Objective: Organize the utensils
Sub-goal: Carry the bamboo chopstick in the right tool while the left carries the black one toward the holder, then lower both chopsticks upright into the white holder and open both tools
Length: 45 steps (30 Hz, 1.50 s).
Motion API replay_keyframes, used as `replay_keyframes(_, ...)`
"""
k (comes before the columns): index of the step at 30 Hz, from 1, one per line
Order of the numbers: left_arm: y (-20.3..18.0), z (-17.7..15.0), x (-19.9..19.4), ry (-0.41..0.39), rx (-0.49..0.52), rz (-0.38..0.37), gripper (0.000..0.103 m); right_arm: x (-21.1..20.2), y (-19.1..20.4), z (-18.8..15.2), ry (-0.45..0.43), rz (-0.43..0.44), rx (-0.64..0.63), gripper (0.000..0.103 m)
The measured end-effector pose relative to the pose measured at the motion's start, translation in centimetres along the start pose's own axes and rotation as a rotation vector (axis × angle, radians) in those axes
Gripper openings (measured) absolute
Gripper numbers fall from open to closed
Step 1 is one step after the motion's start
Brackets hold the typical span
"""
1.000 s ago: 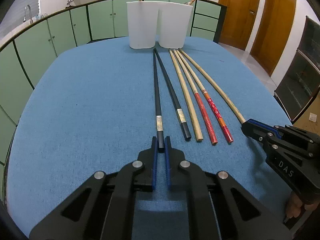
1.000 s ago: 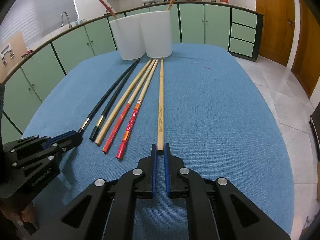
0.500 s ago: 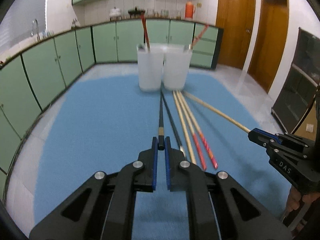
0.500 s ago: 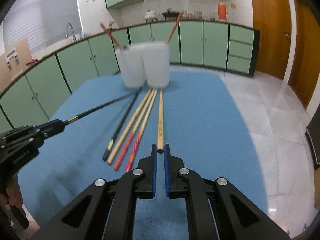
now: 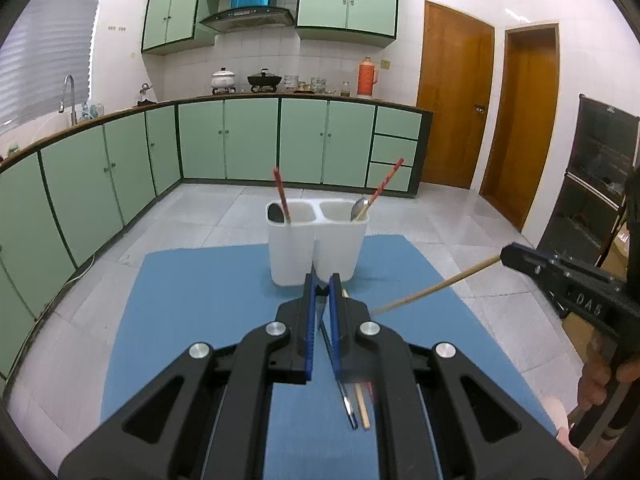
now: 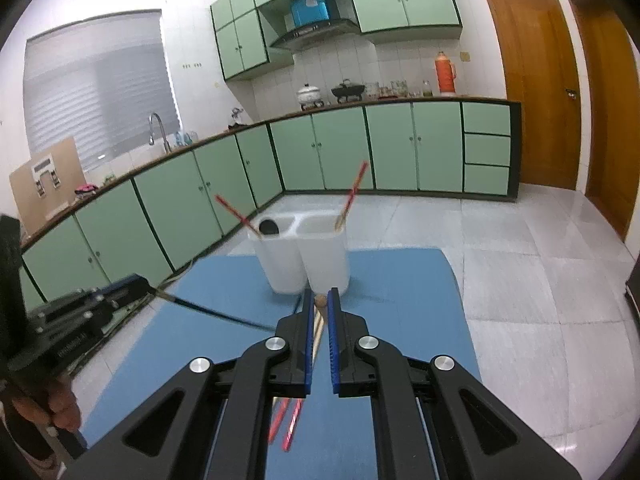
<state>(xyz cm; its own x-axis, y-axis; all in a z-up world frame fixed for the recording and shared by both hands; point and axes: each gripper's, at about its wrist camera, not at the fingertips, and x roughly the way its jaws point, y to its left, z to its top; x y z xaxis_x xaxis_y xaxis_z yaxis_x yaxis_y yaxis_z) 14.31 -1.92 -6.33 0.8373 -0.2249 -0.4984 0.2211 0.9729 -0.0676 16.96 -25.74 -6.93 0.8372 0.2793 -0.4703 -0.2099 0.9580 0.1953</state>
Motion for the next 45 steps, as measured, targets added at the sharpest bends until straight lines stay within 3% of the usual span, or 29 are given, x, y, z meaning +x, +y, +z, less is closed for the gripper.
replay_keyframes(8,0.1,3.2,1.6,-0.010,-0.010,-0.039,0.006,1.3,0.4,3.4,-0.001,0.029,-0.023,0.006)
replay_keyframes(28,0.8,4.9,1.1,-0.087,-0.007,-0.055,0.006,1.2,1.4,6.8,-0.042,0.076,-0.076,0.006)
replay_keyframes(45,0.2,13.8,0.4,-0.321,-0.015,-0.004,0.005,0.7,2.9,15.7,-0.224,0.082,-0.102,0.006)
